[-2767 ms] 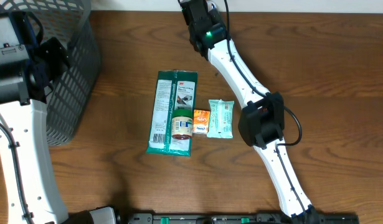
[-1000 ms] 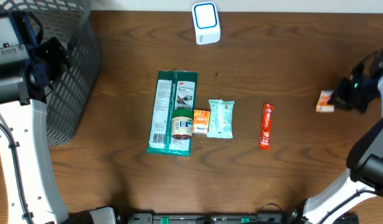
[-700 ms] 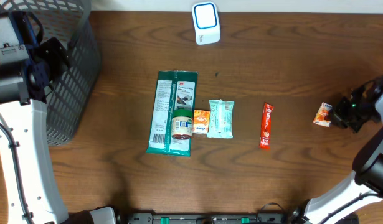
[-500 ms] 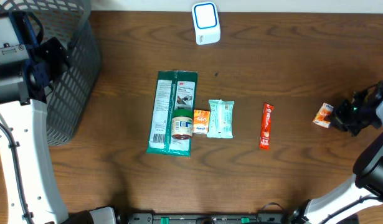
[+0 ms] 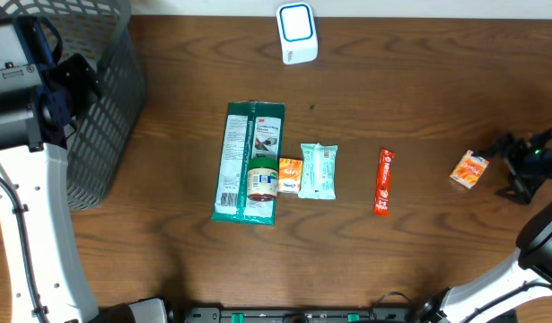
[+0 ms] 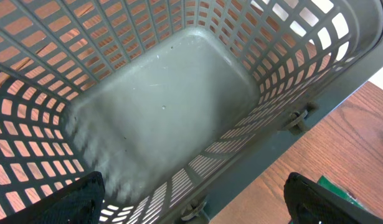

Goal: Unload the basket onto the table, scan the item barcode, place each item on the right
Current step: 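Open the right gripper and move it back toward the wipes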

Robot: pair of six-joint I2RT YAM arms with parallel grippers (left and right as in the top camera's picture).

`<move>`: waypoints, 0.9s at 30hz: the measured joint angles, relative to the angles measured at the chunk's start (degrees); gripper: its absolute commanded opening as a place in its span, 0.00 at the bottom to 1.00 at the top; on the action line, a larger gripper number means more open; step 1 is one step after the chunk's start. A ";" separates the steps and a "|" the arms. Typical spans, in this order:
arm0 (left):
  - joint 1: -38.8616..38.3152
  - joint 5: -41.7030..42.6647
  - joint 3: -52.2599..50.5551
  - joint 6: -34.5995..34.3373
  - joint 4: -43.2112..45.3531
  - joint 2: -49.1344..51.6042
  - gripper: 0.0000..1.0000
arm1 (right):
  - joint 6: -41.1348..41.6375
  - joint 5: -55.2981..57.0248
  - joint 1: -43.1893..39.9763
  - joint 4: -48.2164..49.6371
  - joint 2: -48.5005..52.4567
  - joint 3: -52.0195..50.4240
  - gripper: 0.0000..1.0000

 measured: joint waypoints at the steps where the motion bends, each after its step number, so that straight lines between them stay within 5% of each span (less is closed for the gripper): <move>1: 0.00 0.00 0.00 0.00 0.00 0.00 0.92 | -0.07 0.07 0.00 -1.49 0.00 1.62 0.99; 11: 0.00 0.00 0.00 0.00 0.00 0.00 0.92 | -5.99 -2.82 3.96 -13.81 0.00 12.02 0.99; 27: 0.00 0.02 0.00 0.00 0.00 0.00 0.93 | -12.79 -4.79 33.48 -11.89 0.00 12.07 0.99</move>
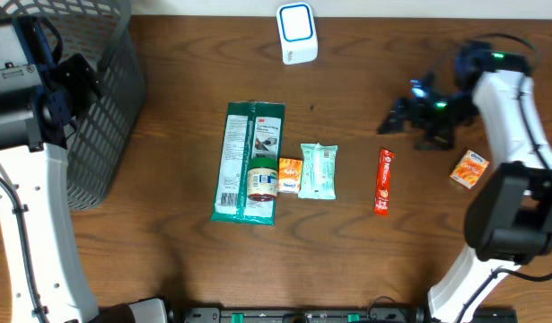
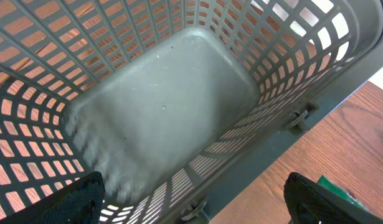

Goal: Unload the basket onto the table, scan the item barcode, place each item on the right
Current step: 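Open the right gripper and move it back toward the wipes, then move the right gripper over the red Nescafe stick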

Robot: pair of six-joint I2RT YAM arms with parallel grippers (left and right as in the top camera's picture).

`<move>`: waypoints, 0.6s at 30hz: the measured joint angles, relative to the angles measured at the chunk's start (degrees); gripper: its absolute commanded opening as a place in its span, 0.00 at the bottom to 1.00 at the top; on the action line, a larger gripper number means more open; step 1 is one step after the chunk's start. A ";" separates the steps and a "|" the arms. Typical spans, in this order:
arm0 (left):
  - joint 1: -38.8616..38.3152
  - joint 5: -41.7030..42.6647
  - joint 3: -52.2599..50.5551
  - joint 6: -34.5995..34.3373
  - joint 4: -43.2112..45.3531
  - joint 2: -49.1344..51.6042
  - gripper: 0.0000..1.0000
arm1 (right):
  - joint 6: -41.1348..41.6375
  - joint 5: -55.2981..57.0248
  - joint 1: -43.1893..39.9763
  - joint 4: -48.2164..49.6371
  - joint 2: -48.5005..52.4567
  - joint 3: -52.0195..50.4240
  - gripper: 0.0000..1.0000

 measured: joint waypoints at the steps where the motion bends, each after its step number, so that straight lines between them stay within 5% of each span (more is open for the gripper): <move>1: 0.00 0.00 0.00 0.00 0.00 0.00 0.92 | -0.04 -0.09 1.55 0.57 0.00 -0.04 0.99; 18: 0.00 0.00 0.00 0.00 0.00 0.00 0.92 | 5.51 2.27 23.87 24.26 0.00 -16.52 0.99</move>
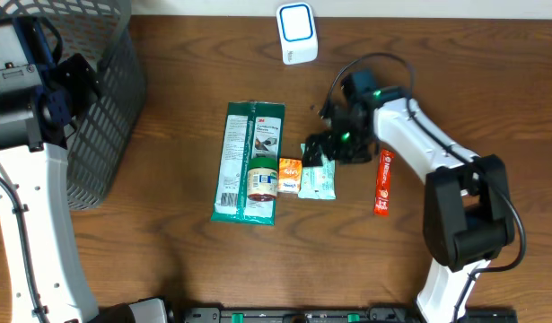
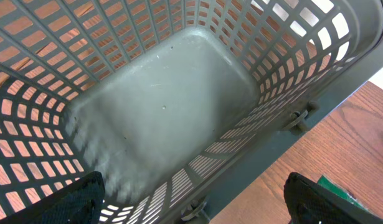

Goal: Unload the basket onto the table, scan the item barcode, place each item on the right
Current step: 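Move the right gripper over the red Nescafe stick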

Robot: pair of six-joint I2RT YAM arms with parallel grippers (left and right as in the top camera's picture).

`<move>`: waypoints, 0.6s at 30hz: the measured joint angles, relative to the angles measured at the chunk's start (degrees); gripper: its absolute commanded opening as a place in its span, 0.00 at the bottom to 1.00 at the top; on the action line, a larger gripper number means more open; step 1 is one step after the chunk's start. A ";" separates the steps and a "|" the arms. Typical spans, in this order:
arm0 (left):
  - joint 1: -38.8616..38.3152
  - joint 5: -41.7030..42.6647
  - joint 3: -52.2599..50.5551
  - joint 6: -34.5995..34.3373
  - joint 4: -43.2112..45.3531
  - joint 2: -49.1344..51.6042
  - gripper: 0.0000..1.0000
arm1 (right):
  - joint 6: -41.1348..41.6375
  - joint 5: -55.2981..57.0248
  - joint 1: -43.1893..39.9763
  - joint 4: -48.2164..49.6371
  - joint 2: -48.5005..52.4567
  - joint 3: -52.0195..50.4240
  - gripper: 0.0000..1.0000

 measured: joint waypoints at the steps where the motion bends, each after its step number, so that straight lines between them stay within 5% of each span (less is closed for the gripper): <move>1: 0.00 -0.02 0.00 0.00 0.00 0.00 0.92 | 0.57 0.59 0.72 0.37 0.00 -0.85 0.99; 6: 0.00 0.00 0.00 0.00 0.00 0.00 0.92 | 2.45 4.35 1.81 0.52 0.00 -2.12 0.95; 11: 0.00 0.00 0.00 0.00 0.00 0.00 0.93 | 3.45 5.84 1.57 0.44 0.00 -2.08 0.72; 18: 0.00 0.00 0.00 0.00 0.00 0.00 0.93 | 2.25 4.39 -2.23 -3.13 -4.55 -0.11 0.77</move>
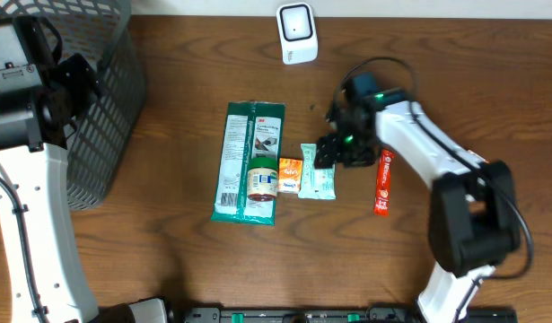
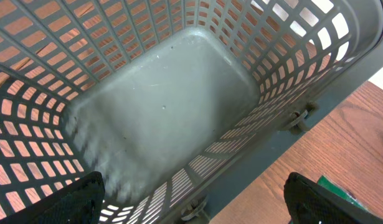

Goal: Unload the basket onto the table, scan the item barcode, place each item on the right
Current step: 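Move the right gripper over the red Nescafe stick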

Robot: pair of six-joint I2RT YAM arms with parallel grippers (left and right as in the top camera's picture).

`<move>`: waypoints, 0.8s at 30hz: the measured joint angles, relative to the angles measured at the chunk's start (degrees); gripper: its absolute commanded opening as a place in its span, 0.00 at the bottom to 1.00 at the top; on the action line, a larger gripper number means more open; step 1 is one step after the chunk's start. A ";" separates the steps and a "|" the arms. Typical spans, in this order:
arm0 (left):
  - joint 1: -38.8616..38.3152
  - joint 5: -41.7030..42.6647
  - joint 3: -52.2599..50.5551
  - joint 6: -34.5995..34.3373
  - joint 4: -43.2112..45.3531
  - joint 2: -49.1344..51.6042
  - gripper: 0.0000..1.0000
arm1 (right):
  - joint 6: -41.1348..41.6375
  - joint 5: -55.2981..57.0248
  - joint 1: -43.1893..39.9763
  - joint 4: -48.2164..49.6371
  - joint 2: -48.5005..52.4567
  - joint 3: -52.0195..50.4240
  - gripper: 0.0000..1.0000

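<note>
The white scanner (image 1: 296,32) stands at the table's far edge. In a row at mid-table lie a long green package (image 1: 242,152) with a small jar (image 1: 262,179) on it, an orange packet (image 1: 290,175), a teal packet (image 1: 317,175) and a red stick (image 1: 384,181). My right gripper (image 1: 327,152) is low over the teal packet's upper right corner, and its jaws are too dark to read. My left gripper (image 2: 191,205) hangs open over the grey mesh basket (image 2: 160,106), holding nothing.
The grey mesh basket (image 1: 100,99) fills the table's left end, its bottom bare. My right arm (image 1: 428,152) stretches across the right half of the table and covers the spot beside the red stick.
My right gripper has shifted slightly right and stays at the teal packet's top corner. The scanner's face looks paler than before. The left arm has not moved.
My right gripper was at the far right beside a small orange box. It then stood over the table right of the red stick, with the box left lying. After that it was at the teal packet, where it remains. The left gripper stayed open over the basket throughout.
</note>
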 measured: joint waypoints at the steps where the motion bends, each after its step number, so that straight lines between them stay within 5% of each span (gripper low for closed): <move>1: 0.00 0.00 0.00 0.00 0.00 0.00 0.92 | -0.11 0.15 -0.76 -0.66 -1.51 0.13 0.78; 8: 0.00 -0.02 0.00 0.00 0.00 0.00 0.92 | 1.01 9.94 -9.53 -10.14 -14.95 2.01 0.84; 24: 0.00 0.00 0.00 0.00 0.00 0.00 0.92 | 2.64 14.64 -14.19 -7.15 -15.10 -9.68 0.89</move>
